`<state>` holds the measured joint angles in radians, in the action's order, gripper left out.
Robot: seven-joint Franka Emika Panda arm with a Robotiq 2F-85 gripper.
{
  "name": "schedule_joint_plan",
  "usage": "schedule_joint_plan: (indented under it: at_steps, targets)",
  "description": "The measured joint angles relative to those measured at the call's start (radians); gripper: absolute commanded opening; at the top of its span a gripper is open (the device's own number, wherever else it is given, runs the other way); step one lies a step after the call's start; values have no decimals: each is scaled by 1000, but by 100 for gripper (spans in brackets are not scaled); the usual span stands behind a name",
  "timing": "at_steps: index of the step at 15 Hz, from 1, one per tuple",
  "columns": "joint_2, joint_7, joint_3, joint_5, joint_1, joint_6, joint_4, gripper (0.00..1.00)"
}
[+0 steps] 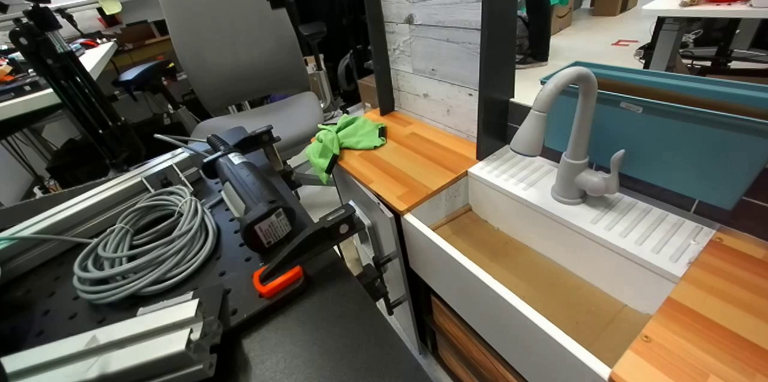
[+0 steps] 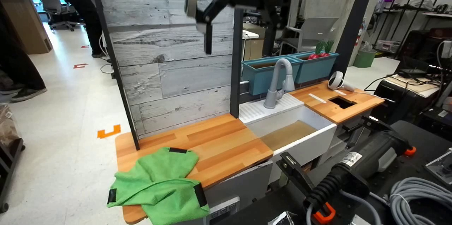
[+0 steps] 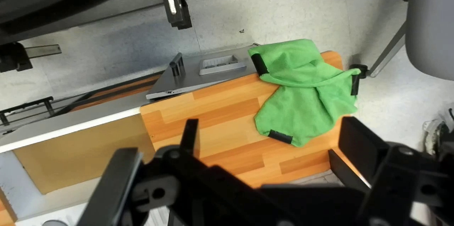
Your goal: Move the green cloth
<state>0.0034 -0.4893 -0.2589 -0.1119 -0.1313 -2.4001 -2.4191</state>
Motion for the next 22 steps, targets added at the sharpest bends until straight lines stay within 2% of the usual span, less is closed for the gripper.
schedule_joint_plan:
  at_steps: [2,5,12,15,22]
  targets:
    - [133,-66,3,66,-24,-30,56,100]
    - [332,-138,43,135,-83,-55,167,100]
    - [735,-181,154,146,-253,-76,521,100]
    - [787,-185,166,146,-274,-74,579,100]
    - [790,-186,174,144,-274,-75,586,100]
